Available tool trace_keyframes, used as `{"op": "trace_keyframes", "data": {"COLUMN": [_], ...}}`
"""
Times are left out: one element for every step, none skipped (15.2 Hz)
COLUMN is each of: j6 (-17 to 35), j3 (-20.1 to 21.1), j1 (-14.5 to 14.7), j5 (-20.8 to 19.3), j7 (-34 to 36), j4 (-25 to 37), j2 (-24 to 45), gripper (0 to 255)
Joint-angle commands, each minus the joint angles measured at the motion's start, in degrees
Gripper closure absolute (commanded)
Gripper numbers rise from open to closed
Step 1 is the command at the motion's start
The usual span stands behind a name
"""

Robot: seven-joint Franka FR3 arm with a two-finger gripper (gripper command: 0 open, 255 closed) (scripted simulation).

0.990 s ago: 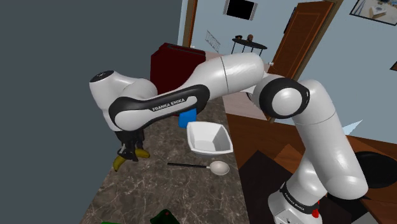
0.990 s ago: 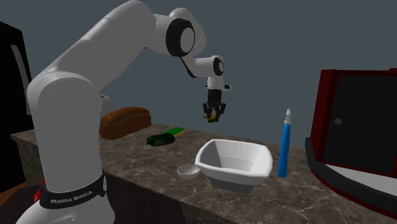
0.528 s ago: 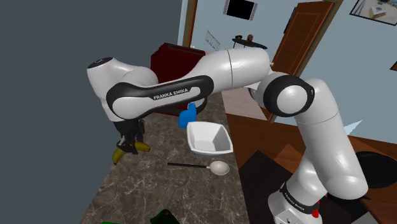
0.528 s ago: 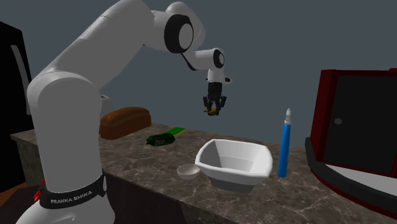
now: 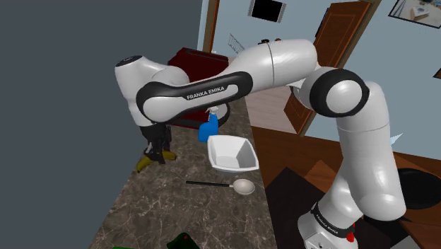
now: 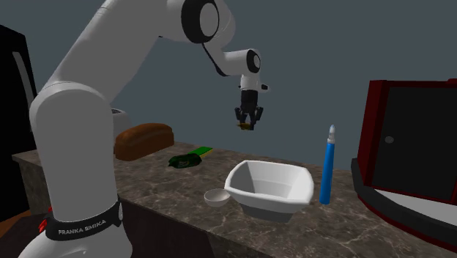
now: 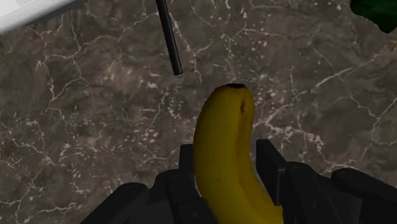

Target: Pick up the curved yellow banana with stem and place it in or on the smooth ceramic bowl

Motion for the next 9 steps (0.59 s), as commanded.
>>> {"op": "trace_keyframes", "data": {"j6": [2.33, 3.55, 4.71, 5.81, 6.85, 7.84, 8.79, 9.7, 10.56], "j3": [0.04, 0.01, -0.05, -0.14, -0.27, -0.43, -0.62, -0.84, -1.09], "j1": [-2.42, -3.6, -4.73, -5.83, -6.89, -7.93, -8.93, -9.9, -10.85], "j5": [0.55, 0.85, 1.15, 1.43, 1.72, 2.0, 2.26, 2.52, 2.76], "j7": [-1.41, -2.17, -2.97, -3.83, -4.73, -5.67, -6.64, -7.65, -8.7], "j4": [-5.91, -8.88, -11.69, -14.37, -16.92, -19.35, -21.68, -23.91, -26.05], "j2": [-3.82, -5.72, -7.55, -9.32, -11.03, -12.68, -14.29, -15.85, -17.36], "gripper": [255, 255, 255, 255, 255, 255, 255, 255, 255]}}
